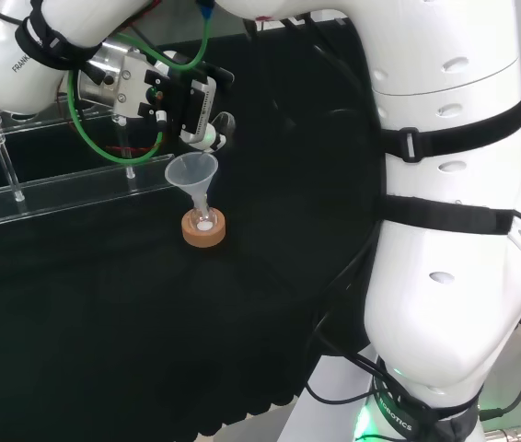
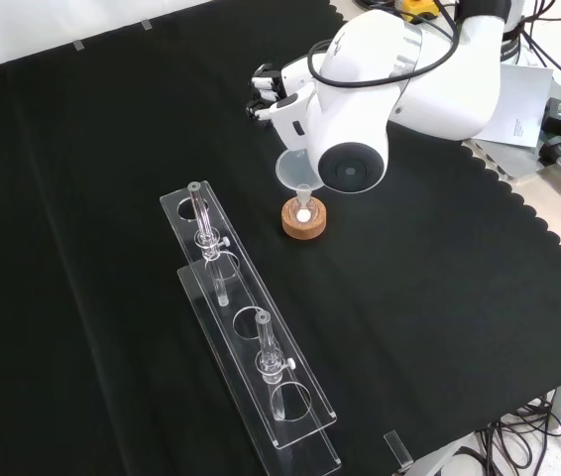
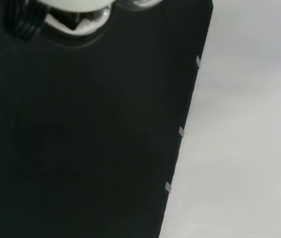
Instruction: Pour all the NaCl from the weighing funnel into the round-bottom flask.
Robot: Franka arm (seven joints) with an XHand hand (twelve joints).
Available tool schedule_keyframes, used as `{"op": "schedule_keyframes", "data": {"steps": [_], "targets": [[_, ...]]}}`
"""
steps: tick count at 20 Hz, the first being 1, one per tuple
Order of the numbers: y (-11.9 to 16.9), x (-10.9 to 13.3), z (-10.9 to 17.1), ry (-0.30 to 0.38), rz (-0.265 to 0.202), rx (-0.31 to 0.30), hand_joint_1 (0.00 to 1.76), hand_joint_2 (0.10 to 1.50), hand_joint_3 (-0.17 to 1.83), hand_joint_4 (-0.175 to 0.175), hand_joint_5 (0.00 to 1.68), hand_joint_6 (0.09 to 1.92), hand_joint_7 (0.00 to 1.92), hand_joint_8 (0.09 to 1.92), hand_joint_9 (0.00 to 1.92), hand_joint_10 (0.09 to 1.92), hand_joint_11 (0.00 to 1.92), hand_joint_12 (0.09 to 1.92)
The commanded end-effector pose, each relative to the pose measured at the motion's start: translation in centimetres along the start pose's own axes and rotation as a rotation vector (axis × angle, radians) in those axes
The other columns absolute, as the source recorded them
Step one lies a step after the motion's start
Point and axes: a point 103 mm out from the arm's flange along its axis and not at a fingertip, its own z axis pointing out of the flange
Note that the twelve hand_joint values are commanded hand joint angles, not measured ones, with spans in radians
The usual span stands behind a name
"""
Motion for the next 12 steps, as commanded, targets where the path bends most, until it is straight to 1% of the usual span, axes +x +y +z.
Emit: {"op": "schedule_keyframes", "data": {"steps": [1,12], "targets": [[0.05,0.01,0.03,-0.006,0.000,0.000,1.11,0.69,0.64,0.175,1.21,0.79,0.49,0.64,0.95,0.30,0.85,1.01],[0.21,0.15,-0.30,-0.060,0.014,0.008,1.11,0.69,0.64,0.175,1.21,0.78,0.49,0.64,0.95,0.30,0.85,1.01]]}}
